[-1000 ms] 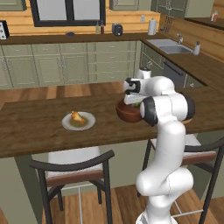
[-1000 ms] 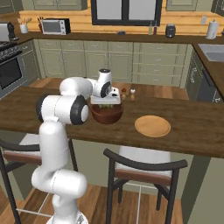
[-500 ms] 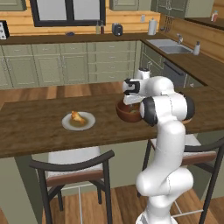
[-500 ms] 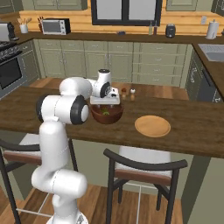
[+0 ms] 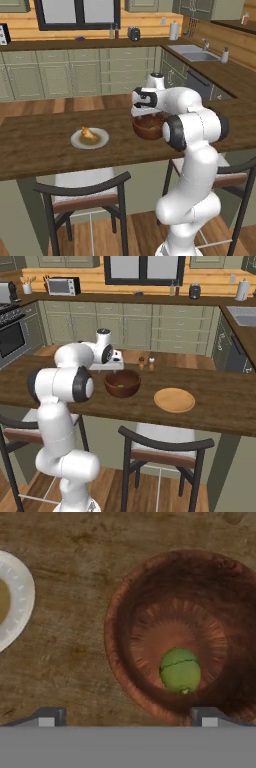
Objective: Pick the chicken drumstick and lime from their plates and place them in the bowl. Then put the bowl in the fridge.
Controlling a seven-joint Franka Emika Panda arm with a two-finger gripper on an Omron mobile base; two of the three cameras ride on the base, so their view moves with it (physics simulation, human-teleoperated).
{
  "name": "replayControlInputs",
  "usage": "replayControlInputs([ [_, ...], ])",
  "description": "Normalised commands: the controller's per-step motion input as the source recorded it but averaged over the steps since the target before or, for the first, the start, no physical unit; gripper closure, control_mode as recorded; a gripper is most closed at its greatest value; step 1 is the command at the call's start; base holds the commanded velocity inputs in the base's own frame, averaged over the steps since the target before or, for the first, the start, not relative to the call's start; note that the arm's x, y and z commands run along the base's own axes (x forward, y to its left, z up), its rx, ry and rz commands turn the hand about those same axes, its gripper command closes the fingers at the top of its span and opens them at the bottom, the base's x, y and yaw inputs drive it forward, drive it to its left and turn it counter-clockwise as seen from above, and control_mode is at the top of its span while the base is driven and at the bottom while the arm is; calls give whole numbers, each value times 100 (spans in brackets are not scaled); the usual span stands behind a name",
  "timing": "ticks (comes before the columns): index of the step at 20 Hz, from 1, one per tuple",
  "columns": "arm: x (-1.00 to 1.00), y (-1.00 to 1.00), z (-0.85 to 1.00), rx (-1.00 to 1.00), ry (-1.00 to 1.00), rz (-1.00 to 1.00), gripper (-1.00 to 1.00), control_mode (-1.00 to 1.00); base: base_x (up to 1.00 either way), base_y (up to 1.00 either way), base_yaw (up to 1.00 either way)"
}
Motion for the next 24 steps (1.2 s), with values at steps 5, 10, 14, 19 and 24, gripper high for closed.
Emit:
replayControlInputs([
  [5, -69, 100, 0, 1, -13, 8, -100, -100, 0, 0, 0],
  [10, -55, 100, 3, 0, -14, 9, -100, -100, 0, 0, 0],
  [14, -7, 93, 4, 5, -2, 1, -100, -100, 0, 0, 0],
  [19, 15, 70, 8, 5, 1, 3, -100, -100, 0, 0, 0],
  [24, 42, 72, -2, 0, 1, 0, -100, -100, 0, 0, 0],
])
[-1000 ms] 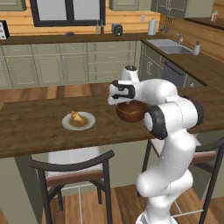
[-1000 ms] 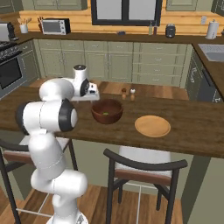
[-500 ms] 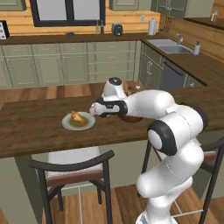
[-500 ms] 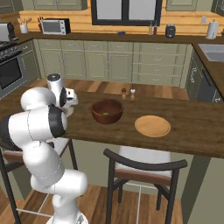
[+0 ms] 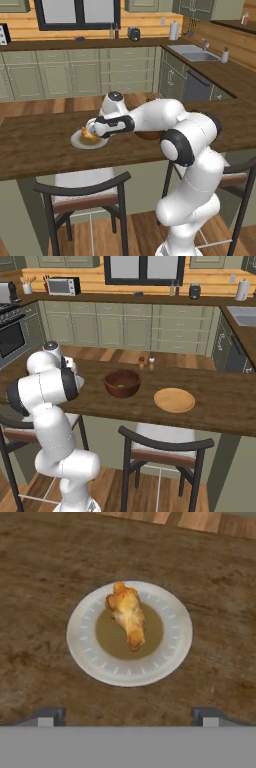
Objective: Pick the chicken drumstick and lime from their plates and place them in the bowl. Then put the bowl in the fridge.
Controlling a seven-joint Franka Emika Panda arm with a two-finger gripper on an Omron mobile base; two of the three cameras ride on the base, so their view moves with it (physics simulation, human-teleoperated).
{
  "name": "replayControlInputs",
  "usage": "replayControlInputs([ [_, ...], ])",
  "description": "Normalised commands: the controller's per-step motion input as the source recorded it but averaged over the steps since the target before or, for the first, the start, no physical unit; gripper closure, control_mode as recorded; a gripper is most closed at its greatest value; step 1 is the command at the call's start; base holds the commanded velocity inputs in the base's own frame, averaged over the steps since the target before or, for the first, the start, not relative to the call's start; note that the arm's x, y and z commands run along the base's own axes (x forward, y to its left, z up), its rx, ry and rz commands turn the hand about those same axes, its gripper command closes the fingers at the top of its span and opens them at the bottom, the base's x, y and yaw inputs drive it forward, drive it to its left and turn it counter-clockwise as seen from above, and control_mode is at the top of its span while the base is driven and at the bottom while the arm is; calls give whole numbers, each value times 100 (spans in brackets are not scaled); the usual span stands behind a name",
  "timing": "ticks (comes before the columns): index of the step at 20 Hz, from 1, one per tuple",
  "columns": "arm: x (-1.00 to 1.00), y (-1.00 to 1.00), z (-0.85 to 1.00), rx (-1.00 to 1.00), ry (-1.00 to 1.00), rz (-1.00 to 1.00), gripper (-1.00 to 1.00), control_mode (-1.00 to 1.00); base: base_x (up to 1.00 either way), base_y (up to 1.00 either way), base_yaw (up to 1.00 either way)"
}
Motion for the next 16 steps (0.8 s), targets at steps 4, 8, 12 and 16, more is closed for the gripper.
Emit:
replayControlInputs([
  [4, 34, 60, -13, -5, 9, 0, -100, -100, 0, 0, 0],
  [8, 50, 25, -32, -10, 20, -1, -100, -100, 0, 0, 0],
  [12, 27, -11, -36, -7, 7, -2, -100, -100, 0, 0, 0],
  [16, 1, -29, -37, -3, 0, 0, -100, -100, 0, 0, 0],
])
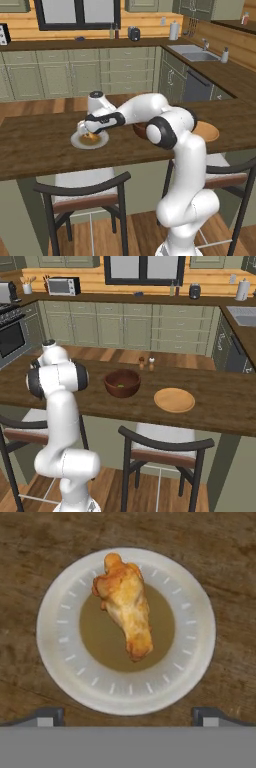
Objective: Pick the chicken drumstick and lime from their plates and place them in the bowl. Then put the bowl in the fridge.
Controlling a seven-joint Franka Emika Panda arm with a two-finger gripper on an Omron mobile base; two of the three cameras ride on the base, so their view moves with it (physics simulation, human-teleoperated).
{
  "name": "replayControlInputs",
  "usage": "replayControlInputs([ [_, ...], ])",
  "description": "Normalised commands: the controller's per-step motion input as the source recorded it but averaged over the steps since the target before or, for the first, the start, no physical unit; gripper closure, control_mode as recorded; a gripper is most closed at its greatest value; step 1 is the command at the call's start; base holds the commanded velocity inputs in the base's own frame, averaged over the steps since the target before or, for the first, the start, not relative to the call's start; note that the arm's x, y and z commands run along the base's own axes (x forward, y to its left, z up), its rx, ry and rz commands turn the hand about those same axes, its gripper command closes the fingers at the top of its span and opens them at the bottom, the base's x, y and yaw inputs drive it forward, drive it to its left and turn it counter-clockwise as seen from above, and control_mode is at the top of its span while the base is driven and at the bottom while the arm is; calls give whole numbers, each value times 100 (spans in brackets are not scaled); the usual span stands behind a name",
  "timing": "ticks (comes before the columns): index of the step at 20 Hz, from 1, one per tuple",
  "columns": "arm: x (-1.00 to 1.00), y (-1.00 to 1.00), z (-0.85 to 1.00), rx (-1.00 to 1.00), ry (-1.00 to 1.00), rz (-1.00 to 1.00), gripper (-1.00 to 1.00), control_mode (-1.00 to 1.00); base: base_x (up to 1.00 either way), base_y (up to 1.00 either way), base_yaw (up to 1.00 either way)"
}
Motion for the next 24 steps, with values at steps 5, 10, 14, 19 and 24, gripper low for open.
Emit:
replayControlInputs([
  [5, 28, 1, -36, -1, 0, 5, -100, -100, 0, 0, 0],
  [10, 38, 2, -26, 0, 0, 3, -100, -100, 0, 0, 0],
  [14, 47, 5, -24, 0, 0, 1, -100, -100, 0, 0, 0],
  [19, 19, 8, -25, 0, 0, 0, -100, -100, 0, 0, 0],
  [24, 15, 7, -21, 0, 0, 0, -100, -100, 0, 0, 0],
])
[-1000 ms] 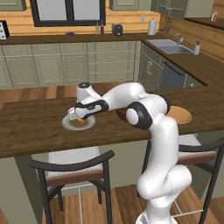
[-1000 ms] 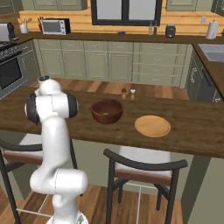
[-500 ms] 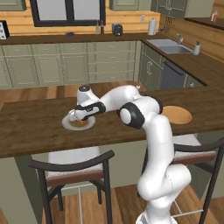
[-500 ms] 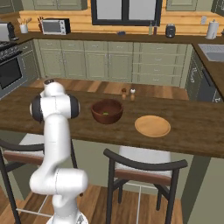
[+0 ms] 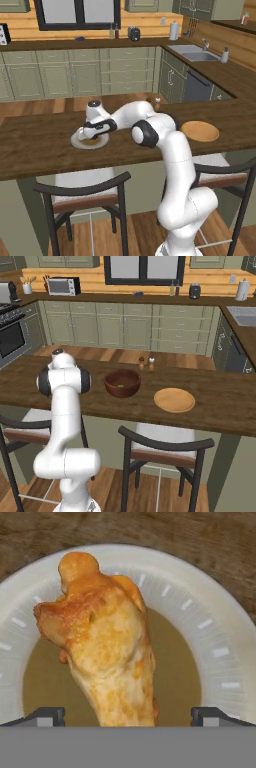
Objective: Pick the chicken drumstick and lime from their plates and place them in the bowl. Then put the bowl in the fridge.
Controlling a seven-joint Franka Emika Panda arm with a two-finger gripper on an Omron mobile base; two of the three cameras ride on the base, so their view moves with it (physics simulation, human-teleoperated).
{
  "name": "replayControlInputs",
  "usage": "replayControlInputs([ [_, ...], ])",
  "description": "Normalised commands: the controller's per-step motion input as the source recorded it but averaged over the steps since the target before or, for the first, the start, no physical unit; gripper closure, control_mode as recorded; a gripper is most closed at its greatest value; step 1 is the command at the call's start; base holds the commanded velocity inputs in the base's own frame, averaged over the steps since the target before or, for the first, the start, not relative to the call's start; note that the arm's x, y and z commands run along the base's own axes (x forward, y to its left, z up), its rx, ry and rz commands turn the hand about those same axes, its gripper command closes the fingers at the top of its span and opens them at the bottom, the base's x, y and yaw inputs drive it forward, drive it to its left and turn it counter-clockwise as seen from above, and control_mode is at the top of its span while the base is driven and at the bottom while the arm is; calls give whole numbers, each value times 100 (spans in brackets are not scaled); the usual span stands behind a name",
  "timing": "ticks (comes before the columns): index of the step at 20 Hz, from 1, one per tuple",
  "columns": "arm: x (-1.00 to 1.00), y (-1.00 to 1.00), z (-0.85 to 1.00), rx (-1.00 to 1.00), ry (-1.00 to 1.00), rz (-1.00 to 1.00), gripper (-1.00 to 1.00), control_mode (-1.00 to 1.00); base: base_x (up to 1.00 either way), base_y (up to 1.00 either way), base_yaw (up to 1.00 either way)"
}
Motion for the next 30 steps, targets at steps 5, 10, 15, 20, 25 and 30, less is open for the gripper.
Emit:
replayControlInputs([
  [5, 9, 0, -32, 0, 2, 0, 100, -100, 0, 0, 0],
  [10, 0, 0, -17, 0, 3, 0, 100, -100, 0, 0, 0],
  [15, -8, -7, 0, 0, 0, -1, 100, -100, 0, 0, 0],
  [20, -61, -71, 51, 12, -16, 0, 100, -100, 0, 0, 0],
  [25, -57, -81, 99, 14, -23, -4, 100, -100, 0, 0, 0],
  [30, -49, -100, 69, 8, -4, -26, 100, -100, 0, 0, 0],
])
